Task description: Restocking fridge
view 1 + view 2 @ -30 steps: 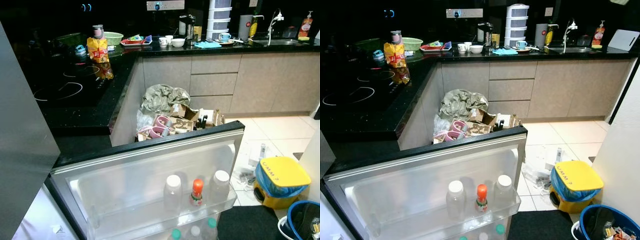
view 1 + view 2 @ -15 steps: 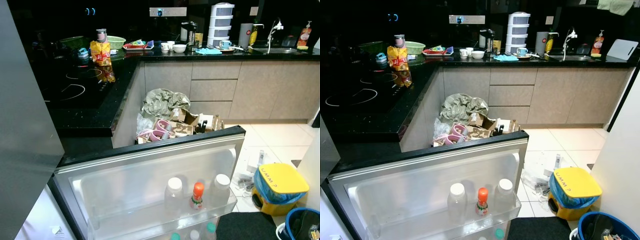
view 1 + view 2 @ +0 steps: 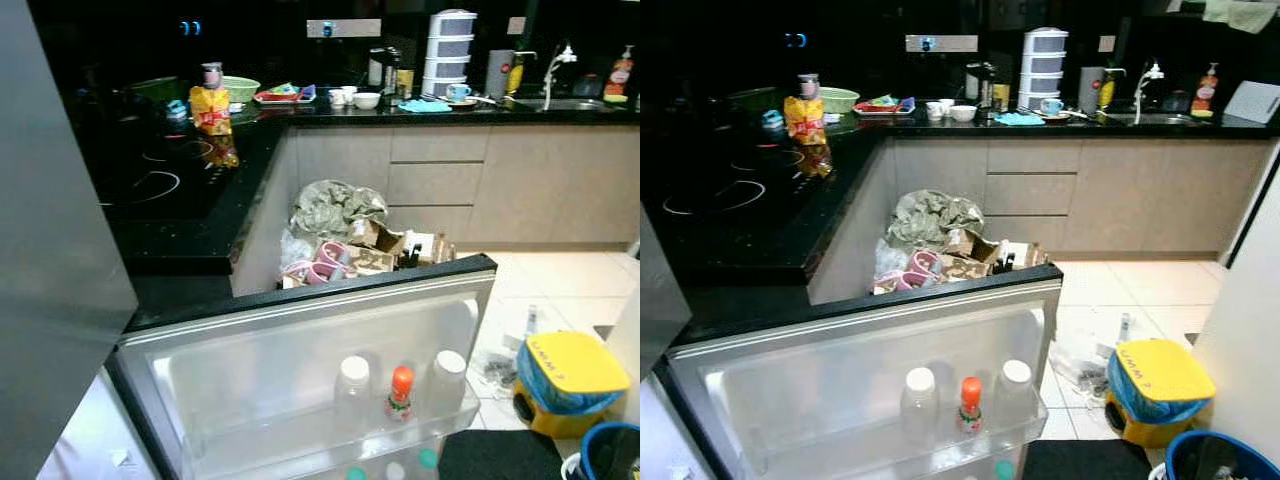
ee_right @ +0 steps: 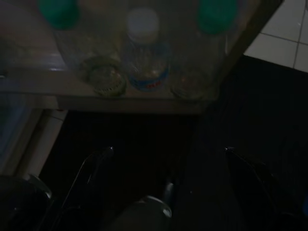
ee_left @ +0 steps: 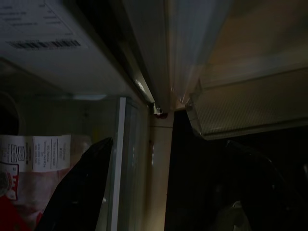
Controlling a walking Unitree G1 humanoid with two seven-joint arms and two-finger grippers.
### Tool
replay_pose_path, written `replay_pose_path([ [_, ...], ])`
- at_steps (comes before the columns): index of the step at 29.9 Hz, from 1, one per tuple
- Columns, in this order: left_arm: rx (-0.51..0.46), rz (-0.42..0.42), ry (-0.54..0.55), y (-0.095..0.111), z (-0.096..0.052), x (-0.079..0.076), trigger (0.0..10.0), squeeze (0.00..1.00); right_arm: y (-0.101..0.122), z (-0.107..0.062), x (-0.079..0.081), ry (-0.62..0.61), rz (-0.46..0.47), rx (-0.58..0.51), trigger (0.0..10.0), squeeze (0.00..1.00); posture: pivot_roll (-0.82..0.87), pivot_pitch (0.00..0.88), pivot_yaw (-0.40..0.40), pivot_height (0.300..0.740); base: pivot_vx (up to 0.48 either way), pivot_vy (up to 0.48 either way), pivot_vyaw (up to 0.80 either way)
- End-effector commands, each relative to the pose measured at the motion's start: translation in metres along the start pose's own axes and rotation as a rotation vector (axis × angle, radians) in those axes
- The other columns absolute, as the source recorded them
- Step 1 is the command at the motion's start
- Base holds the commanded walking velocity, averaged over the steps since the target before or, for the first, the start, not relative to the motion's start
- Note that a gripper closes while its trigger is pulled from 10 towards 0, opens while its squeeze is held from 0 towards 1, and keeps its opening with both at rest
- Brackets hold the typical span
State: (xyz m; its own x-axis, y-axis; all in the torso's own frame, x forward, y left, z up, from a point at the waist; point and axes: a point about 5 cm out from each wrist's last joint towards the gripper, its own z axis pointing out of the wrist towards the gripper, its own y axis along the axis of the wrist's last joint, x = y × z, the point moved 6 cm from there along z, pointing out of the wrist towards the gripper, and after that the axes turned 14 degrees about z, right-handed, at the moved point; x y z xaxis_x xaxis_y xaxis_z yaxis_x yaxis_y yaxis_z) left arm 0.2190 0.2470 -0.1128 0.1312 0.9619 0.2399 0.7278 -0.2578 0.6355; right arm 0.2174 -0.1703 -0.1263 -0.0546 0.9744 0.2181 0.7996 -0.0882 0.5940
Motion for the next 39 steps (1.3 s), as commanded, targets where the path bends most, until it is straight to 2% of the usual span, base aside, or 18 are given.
replay_pose_path([
  [1, -0.018, 0.035, 0.000, 0.007, 0.000, 0.007, 10.0, 0.00, 0.003, 0.000, -0.001, -0.004, 0.086, -0.022, 10.0, 0.00, 0.03, 0.017, -0.017, 0.740, 0.000, 0.000, 0.00],
  [2, -0.018, 0.035, 0.000, 0.007, 0.000, 0.007, 10.0, 0.00, 0.003, 0.000, -0.001, -0.004, 0.086, -0.022, 10.0, 0.00, 0.03, 0.017, -0.017, 0.740, 0.000, 0.000, 0.00],
  [4, -0.019, -0.061, 0.034, 0.000, -0.003, 0.016, 10.0, 0.00, -0.005, 0.000, 0.006, 0.031, 0.088, -0.004, 10.0, 0.00, 0.02, 0.020, -0.013, 0.740, 0.000, 0.000, 0.00],
  [5, -0.008, -0.036, 0.021, -0.004, -0.004, 0.014, 10.0, 0.00, -0.014, -0.001, 0.006, 0.030, 0.144, 0.024, 10.0, 0.00, 0.01, 0.077, -0.054, 0.740, 0.000, 0.000, 0.00],
  [6, -0.005, 0.014, 0.033, -0.007, -0.006, 0.016, 10.0, 0.00, -0.024, -0.003, 0.005, 0.030, 0.126, 0.059, 10.0, 0.00, 0.02, 0.093, -0.049, 0.740, 0.000, 0.000, 0.00],
  [7, -0.005, 0.014, 0.033, -0.007, -0.006, 0.016, 10.0, 0.00, -0.024, -0.003, 0.005, 0.030, 0.126, 0.059, 10.0, 0.00, 0.02, 0.093, -0.049, 0.740, 0.000, 0.000, 0.00],
  [8, -0.013, -0.059, -0.004, -0.012, -0.009, 0.010, 10.0, 0.00, -0.031, -0.006, 0.007, 0.047, 0.130, 0.064, 10.0, 0.00, 0.04, 0.152, -0.051, 0.740, 0.000, 0.000, 0.00],
  [9, -0.013, -0.059, -0.004, -0.012, -0.009, 0.010, 10.0, 0.00, -0.031, -0.006, 0.007, 0.047, 0.130, 0.064, 10.0, 0.00, 0.04, 0.152, -0.051, 0.740, 0.000, 0.000, 0.00],
  [11, -0.017, -0.029, -0.029, -0.014, -0.011, 0.006, 10.0, 0.00, -0.033, -0.007, 0.008, 0.061, 0.142, 0.070, 10.0, 0.00, 0.04, 0.152, -0.051, 0.740, 0.000, 0.000, 0.00],
  [12, 0.003, 0.013, -0.079, -0.022, -0.013, 0.000, 10.0, 0.00, -0.037, -0.008, 0.008, 0.079, 0.106, 0.086, 10.0, 0.00, 0.06, 0.119, -0.028, 0.740, 0.000, 0.000, 0.00],
  [13, 0.028, 0.104, -0.113, -0.030, -0.015, -0.003, 10.0, 0.00, -0.038, -0.010, 0.003, 0.064, 0.064, 0.094, 10.0, 0.00, 0.04, 0.119, -0.025, 0.740, 0.000, 0.000, 0.00],
  [15, 0.059, 0.164, -0.095, -0.036, -0.016, 0.003, 10.0, 0.00, -0.032, -0.012, -0.012, 0.003, 0.041, 0.071, 10.0, 0.00, 0.03, 0.110, -0.032, 0.740, 0.000, 0.000, 0.00],
  [17, 0.046, 0.137, -0.063, -0.031, -0.014, 0.007, 10.0, 0.00, -0.027, -0.012, -0.018, -0.035, 0.072, 0.049, 10.0, 0.00, 0.02, 0.097, -0.037, 0.740, 0.000, 0.000, 0.00],
  [19, 0.016, 0.056, -0.010, -0.018, -0.010, 0.012, 10.0, 0.00, -0.022, -0.011, -0.024, -0.077, 0.097, 0.030, 10.0, 0.00, 0.03, 0.085, -0.036, 0.740, 0.000, 0.000, 0.00],
  [20, 0.003, -0.005, 0.019, -0.011, -0.007, 0.013, 10.0, 0.00, -0.020, -0.010, -0.023, -0.085, 0.089, 0.025, 10.0, 0.00, 0.03, 0.082, -0.034, 0.740, 0.000, 0.000, 0.00],
  [23, -0.025, -0.061, 0.027, 0.004, -0.001, 0.009, 10.0, 0.00, -0.013, -0.005, -0.014, -0.078, 0.088, 0.007, 10.0, 0.00, 0.00, 0.064, -0.030, 0.740, 0.000, 0.000, 0.00],
  [30, -0.053, -0.038, -0.019, 0.016, 0.003, -0.007, 10.0, 0.00, -0.006, 0.000, -0.002, -0.063, 0.098, -0.017, 10.0, 0.00, -0.03, 0.035, -0.025, 0.740, 0.000, 0.000, 0.00],
  [39, -0.049, -0.078, -0.009, 0.019, 0.005, -0.008, 10.0, 0.00, 0.000, 0.002, -0.001, -0.056, 0.060, -0.016, 10.0, 0.00, -0.04, 0.035, -0.018, 0.740, 0.000, -0.037, 0.00],
])
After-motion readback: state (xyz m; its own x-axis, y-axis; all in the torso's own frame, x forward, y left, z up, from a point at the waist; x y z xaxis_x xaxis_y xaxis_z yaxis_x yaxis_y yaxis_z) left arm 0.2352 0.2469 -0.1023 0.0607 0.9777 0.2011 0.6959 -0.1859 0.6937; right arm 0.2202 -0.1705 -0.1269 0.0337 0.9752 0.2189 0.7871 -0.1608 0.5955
